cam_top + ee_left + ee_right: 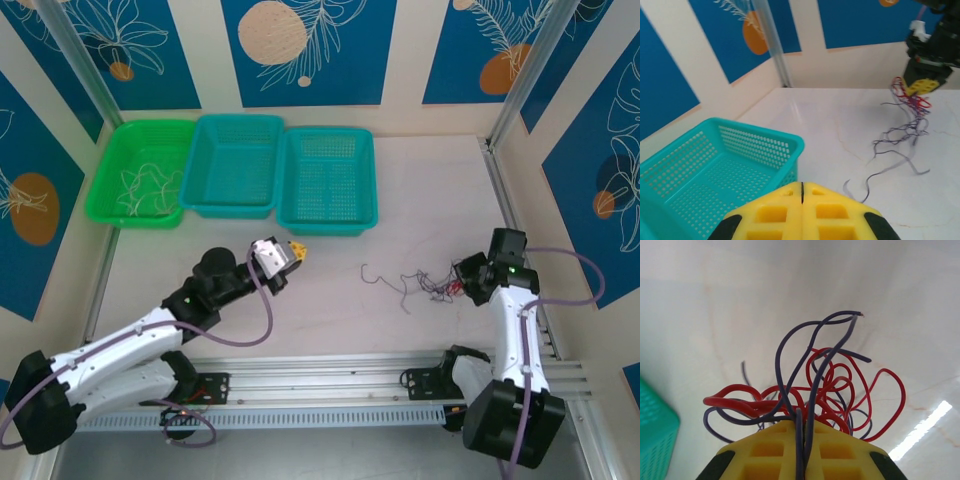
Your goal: Untangle the cables
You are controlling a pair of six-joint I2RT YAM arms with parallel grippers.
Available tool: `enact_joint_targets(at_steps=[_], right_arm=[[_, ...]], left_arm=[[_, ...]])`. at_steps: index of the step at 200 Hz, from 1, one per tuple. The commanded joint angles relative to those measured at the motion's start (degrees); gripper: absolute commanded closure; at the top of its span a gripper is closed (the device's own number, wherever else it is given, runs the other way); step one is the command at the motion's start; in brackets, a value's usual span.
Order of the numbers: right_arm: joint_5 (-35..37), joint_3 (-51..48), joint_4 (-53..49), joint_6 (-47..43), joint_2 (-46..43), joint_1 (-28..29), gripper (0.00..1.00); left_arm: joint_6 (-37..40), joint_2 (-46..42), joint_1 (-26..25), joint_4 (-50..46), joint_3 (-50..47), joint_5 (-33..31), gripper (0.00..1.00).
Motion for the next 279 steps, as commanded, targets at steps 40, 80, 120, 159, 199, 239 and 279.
enact_joint_targets(at_steps=[40, 80, 120, 159, 199, 239, 279], right_arm=[[-21.50, 0.93, 8.16, -5.25, 6.29, 4.93, 0.96], [-18.29, 6.30, 4.51, -3.90, 4.06, 11.08, 0.99], [-23.57, 15.02, 4.76, -0.27, -2.33, 15.61, 1.00], [-22.15, 25.04, 3.57, 2.98, -3.09, 20.36, 1.00], [-18.77, 31.09, 4.57, 5.43, -3.07, 25.09, 1.00], [-17.57, 33.82, 5.99, 6.91, -2.64, 28.32, 1.00], [-15.87, 34.28, 6.25, 7.84, -2.29, 30.28, 1.00]], left_arm=[[-0.35, 3.82, 1.93, -1.13, -0.95, 15.64, 1.00], [-8.01, 14.18, 1.61, 2.36, 1.92, 19.75, 0.63], [-11.67, 18.44, 0.11, 10.57, 1.18, 20.64, 0.60], [-8.43, 19.90, 0.07, 10.81, 2.77, 24.18, 0.44], [-11.70, 22.81, -0.67, 18.11, 3.90, 25.36, 0.35], [-13.41, 26.28, -2.16, 24.16, 6.39, 24.76, 0.28], [-17.80, 33.59, -5.73, 29.25, 11.11, 26.49, 0.29]])
